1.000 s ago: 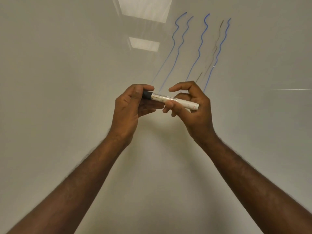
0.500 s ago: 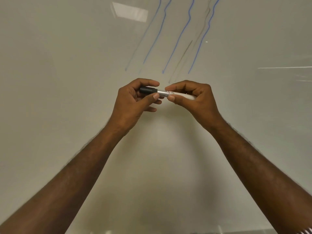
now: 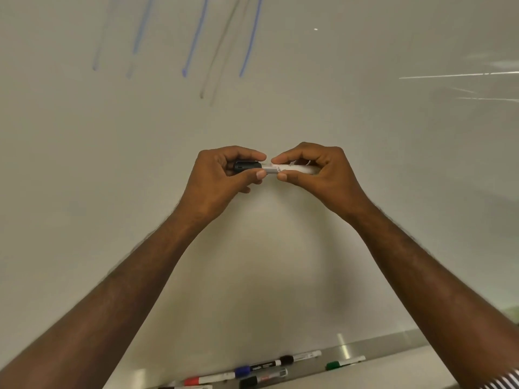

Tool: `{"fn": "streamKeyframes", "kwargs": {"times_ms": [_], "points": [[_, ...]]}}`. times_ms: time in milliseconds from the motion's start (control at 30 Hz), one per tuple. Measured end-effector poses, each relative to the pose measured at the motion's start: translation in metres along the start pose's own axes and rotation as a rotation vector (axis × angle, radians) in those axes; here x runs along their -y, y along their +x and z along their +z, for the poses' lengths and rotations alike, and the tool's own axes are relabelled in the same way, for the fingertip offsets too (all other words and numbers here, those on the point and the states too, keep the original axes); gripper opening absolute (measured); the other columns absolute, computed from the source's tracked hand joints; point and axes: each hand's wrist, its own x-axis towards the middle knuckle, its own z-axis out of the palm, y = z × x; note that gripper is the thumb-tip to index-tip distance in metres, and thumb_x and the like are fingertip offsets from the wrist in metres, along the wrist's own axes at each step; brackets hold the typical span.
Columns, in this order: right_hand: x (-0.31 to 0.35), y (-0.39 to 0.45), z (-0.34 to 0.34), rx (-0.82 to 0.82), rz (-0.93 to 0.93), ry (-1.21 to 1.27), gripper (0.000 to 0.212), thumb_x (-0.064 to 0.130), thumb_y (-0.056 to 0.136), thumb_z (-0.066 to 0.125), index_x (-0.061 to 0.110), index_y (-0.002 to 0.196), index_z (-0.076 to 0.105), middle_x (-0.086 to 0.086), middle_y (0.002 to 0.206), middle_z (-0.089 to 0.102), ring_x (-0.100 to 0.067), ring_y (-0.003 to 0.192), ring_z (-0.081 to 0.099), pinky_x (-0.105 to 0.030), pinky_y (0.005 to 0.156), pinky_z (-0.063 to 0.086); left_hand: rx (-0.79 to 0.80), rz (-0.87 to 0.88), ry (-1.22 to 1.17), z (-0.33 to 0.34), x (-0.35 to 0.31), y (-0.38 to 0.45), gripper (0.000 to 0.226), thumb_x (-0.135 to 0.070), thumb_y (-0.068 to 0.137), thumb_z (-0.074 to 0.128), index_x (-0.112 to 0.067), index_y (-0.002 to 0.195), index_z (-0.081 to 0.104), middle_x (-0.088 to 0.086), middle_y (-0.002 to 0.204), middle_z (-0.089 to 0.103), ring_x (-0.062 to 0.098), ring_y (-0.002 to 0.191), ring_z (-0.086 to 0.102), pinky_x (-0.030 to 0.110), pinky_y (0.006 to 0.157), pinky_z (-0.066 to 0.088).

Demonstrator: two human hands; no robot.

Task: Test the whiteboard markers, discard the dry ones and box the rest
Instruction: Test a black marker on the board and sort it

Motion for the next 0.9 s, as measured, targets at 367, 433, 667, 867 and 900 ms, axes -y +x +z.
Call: {"fn": "streamKeyframes", "kwargs": {"times_ms": [367, 433, 667, 867, 900], "points": [[-0.076, -0.049, -0.032, 0.016, 0.045, -0.006, 0.021, 0.014, 0.087, 0.080, 0.015, 0.107, 0.078, 0.004, 0.101, 0.075, -0.018, 0.095, 0.069, -0.027, 0.080, 0.055, 0.090, -0.113, 0.084, 0.078, 0.036, -0.001, 0.023, -0.012, 0.086, 0.079, -0.013, 0.109, 0.076, 0.004, 0.092, 0.078, 0.018, 0.076, 0.077, 0.041, 0.065, 0.064], [-0.088, -0.060, -0.036, 0.011, 0.045, 0.002, 0.021, 0.014, 0.087, 0.080, 0.014, 0.108, 0.077, 0.003, 0.101, 0.075, -0.018, 0.095, 0.069, -0.027, 0.080, 0.055, 0.096, -0.123, 0.086, 0.092, 0.042, -0.003, 0.022, -0.012, 0.086, 0.079, -0.013, 0.108, 0.077, 0.003, 0.092, 0.078, 0.018, 0.076, 0.077, 0.040, 0.065, 0.064], [-0.126, -0.092, -0.058, 0.001, 0.062, -0.012, 0.021, 0.015, 0.086, 0.080, 0.017, 0.107, 0.076, 0.003, 0.101, 0.074, -0.015, 0.094, 0.069, -0.027, 0.081, 0.056, 0.148, -0.146, 0.091, 0.140, 0.059, -0.009, 0.020, -0.012, 0.086, 0.079, -0.019, 0.105, 0.077, 0.000, 0.090, 0.078, 0.017, 0.079, 0.076, 0.041, 0.069, 0.064], [-0.160, -0.124, -0.083, -0.029, 0.113, 0.007, 0.023, 0.014, 0.086, 0.080, 0.019, 0.107, 0.074, 0.002, 0.100, 0.074, -0.015, 0.094, 0.069, -0.028, 0.082, 0.057, 0.197, -0.120, 0.148, 0.190, 0.077, -0.007, 0.021, -0.016, 0.084, 0.081, -0.023, 0.105, 0.078, -0.008, 0.090, 0.077, 0.016, 0.084, 0.074, 0.046, 0.077, 0.062], [-0.165, -0.130, -0.088, -0.034, 0.123, 0.010, 0.023, 0.013, 0.085, 0.080, 0.019, 0.106, 0.074, 0.005, 0.100, 0.073, -0.013, 0.094, 0.069, -0.025, 0.082, 0.056, 0.203, -0.117, 0.152, 0.199, 0.080, -0.007, 0.022, -0.017, 0.084, 0.082, -0.022, 0.105, 0.079, -0.009, 0.091, 0.077, 0.014, 0.084, 0.073, 0.045, 0.078, 0.062]]}}
